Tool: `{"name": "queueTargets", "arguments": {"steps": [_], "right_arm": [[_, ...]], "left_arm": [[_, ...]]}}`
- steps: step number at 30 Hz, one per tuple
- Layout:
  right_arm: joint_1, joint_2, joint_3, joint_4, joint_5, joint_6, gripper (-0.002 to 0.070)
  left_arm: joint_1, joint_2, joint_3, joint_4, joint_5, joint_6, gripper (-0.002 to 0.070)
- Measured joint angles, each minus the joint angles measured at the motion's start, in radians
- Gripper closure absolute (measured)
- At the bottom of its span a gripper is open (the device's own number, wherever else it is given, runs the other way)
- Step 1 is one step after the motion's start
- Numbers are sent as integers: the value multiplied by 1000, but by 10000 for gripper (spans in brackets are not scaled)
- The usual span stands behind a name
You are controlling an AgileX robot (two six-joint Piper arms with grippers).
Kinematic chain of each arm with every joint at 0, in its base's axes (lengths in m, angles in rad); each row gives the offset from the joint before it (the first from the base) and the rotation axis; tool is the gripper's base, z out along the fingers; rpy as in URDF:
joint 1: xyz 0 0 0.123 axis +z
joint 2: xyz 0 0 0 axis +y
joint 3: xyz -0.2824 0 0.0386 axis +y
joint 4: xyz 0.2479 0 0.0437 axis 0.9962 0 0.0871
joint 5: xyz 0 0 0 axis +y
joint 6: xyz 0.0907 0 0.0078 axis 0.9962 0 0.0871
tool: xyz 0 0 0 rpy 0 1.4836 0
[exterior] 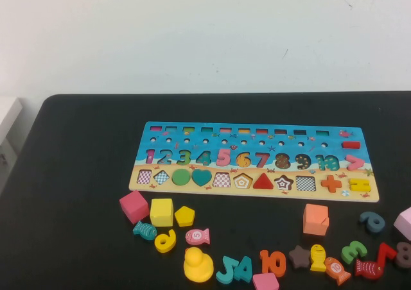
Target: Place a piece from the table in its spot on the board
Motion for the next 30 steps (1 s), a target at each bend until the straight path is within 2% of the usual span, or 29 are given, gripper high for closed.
{"name": "queueTargets", "arguments": {"steps": [9,13,23,30], "right_arm": [[0,0,0,0,0,0,658],[0,0,0,0,0,0,657],[0,0,0,0,0,0,657],[0,0,0,0,0,0,658]], "left_arm": [[0,0,0,0,0,0,676],[0,0,2,0,-57,0,676],[0,0,2,-29,-641,-27,676],[0,0,2,-31,-904,-28,676]]}}
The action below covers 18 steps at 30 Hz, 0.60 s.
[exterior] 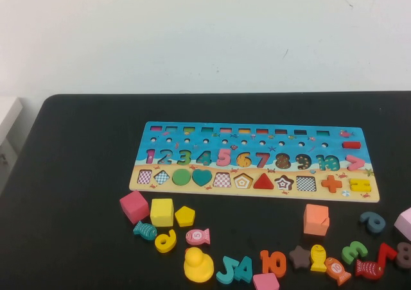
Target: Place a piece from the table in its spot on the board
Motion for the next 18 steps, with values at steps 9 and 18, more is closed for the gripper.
{"name": "queueTargets", "arguments": {"steps": [9,18], "right_arm": [[0,0,0,0,0,0,658],[0,0,0,-2,0,0,658]], "left_arm": [[0,-2,0,-3,-70,-4,676],[0,96,-328,1,845,-5,676]]}}
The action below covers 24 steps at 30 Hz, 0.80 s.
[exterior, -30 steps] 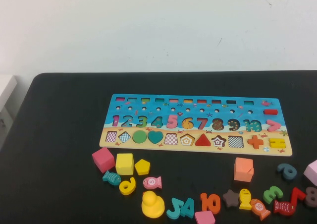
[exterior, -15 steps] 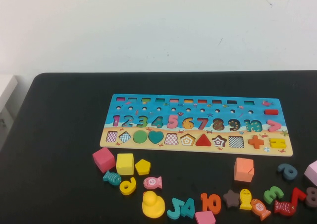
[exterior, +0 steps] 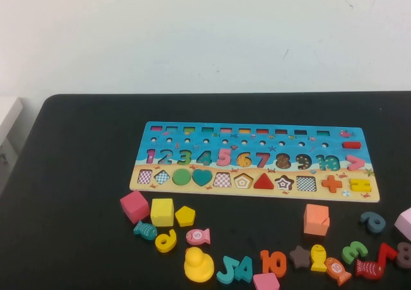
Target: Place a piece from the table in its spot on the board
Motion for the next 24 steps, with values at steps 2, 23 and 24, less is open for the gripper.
{"name": "queueTargets", "arguments": {"steps": [2,23,24], "right_arm": [[0,0,0,0,0,0,658],[0,0,0,0,0,0,658],[0,0,0,0,0,0,657]], "left_arm": [[0,94,-92,0,171,0,676],[-63,1057,-463,-684,383,530,676],[-91,1092,-481,-689,373,542,676]]}}
